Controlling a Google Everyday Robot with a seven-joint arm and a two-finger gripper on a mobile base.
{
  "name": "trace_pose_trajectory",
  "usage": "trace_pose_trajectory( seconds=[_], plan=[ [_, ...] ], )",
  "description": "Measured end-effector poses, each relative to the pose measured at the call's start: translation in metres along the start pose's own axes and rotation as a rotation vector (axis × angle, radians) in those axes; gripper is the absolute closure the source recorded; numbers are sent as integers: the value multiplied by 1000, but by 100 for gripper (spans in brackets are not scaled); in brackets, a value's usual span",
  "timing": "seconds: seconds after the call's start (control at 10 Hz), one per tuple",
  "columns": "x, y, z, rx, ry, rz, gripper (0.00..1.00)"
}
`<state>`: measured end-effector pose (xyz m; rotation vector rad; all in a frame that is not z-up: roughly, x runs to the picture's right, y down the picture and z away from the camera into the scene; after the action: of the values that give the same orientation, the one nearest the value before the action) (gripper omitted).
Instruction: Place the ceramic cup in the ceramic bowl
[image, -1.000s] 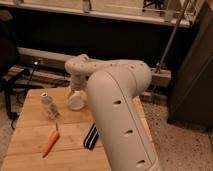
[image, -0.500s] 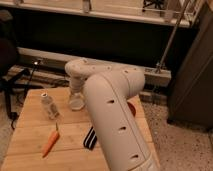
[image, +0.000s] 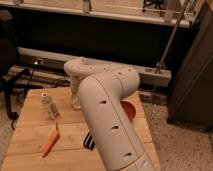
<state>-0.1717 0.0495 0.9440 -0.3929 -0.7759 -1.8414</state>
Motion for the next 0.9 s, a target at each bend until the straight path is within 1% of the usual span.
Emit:
trace_pose_trajectory(
  seconds=[0.1, 0.2, 0.3, 0.4, 0.5, 0.6, 0.7, 0.8, 0.9],
  plan=[
    [-2, 13, -6, -12, 3, 10, 100],
    [-3, 24, -17, -13, 15, 18, 100],
    [-9, 37, -32, -2, 31, 27, 100],
    [-15, 46, -50, 39, 56, 37, 100],
    [-26, 52, -71, 126, 92, 50, 100],
    [-35, 56, -83, 179, 113, 57, 100],
    [-49, 66, -97, 225, 135, 61, 100],
    [-63, 73, -108, 251, 148, 55, 100],
    [-78, 82, -117, 261, 159, 45, 100]
  ],
)
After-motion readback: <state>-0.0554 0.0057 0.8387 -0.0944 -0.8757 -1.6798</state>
